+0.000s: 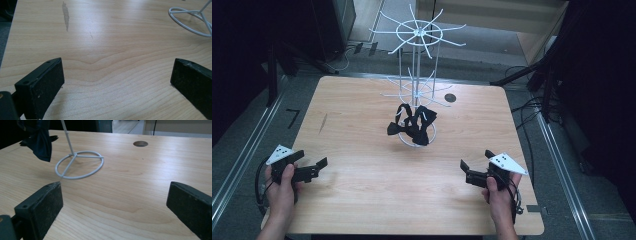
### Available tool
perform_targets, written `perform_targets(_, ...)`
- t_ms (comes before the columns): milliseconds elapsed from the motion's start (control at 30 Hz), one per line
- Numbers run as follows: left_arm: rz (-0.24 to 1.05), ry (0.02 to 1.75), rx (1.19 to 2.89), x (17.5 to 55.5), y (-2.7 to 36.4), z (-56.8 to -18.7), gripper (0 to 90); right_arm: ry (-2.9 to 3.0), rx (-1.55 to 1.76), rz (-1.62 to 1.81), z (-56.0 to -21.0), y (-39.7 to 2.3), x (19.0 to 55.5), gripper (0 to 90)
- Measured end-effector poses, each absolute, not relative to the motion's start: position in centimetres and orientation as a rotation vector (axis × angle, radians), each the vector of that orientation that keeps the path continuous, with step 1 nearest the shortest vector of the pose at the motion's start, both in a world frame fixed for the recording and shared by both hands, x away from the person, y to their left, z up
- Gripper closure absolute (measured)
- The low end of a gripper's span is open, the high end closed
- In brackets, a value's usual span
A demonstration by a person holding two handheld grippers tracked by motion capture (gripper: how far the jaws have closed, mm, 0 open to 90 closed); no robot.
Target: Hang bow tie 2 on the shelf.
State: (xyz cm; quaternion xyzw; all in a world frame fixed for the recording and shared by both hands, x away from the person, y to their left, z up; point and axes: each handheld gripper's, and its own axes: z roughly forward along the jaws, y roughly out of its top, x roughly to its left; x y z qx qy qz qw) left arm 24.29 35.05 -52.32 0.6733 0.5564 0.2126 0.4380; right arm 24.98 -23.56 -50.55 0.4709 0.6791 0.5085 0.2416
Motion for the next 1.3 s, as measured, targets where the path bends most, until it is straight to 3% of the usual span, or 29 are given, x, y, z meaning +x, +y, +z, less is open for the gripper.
perform_targets(1300, 0.534, 1.382, 1.678, 24.2, 35.0, -52.3, 0.0, 1.732, 1.462, 1.303, -52.4, -34.2, 21.4, 0.8)
